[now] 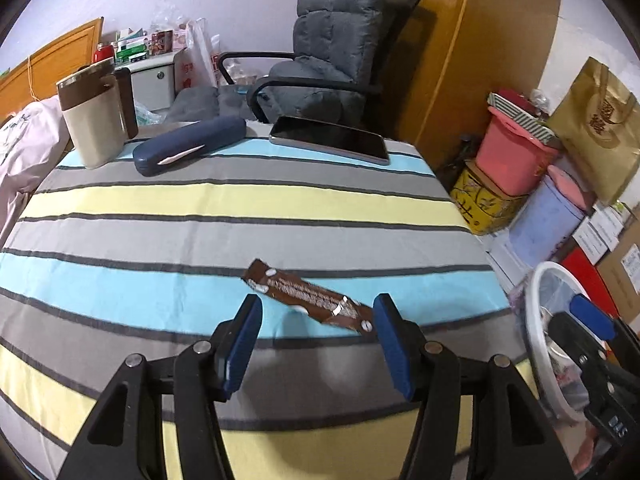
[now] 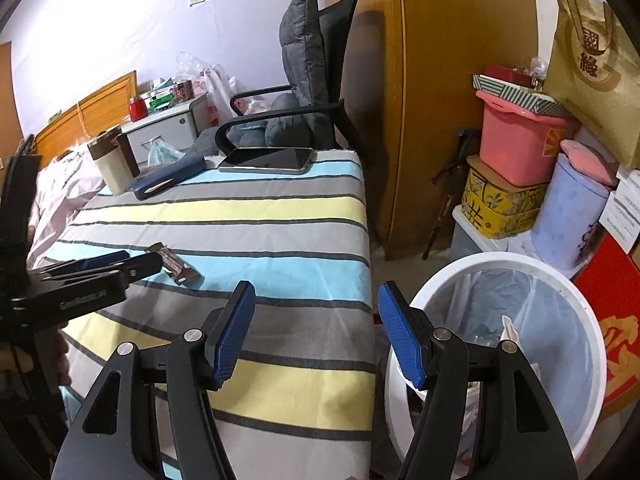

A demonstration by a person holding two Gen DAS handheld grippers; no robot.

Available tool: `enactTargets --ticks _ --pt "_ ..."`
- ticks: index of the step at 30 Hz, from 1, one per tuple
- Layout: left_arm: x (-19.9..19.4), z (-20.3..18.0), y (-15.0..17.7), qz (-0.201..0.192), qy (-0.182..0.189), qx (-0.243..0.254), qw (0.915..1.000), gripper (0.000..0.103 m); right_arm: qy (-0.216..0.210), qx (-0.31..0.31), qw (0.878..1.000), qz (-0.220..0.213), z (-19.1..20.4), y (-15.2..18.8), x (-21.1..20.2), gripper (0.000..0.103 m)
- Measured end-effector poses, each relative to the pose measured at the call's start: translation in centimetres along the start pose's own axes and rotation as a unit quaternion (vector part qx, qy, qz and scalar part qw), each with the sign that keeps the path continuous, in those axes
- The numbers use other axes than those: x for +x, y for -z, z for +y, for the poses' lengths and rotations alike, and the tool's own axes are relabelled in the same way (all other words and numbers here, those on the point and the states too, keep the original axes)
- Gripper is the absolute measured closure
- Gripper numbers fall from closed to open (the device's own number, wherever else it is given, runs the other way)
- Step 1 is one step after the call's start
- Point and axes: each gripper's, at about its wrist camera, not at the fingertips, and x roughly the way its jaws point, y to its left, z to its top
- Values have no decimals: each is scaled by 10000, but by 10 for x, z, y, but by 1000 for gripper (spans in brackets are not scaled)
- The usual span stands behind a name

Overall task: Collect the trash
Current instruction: 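Move the left tool to the brown snack wrapper and close on it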

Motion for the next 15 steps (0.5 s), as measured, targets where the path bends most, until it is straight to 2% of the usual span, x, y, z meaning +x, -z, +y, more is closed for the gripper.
enactTargets --ticks 8,13,15 --pt "31 6 -7 326 -228 -130 9991 43 -11 -4 9999 130 -1 -1 11 38" --pt "37 0 -7 360 -352 142 9986 43 -25 -6 9999 162 -1 -2 15 38" --pt "36 1 -7 354 -380 147 9985 50 -35 -3 9998 182 -2 -2 17 38"
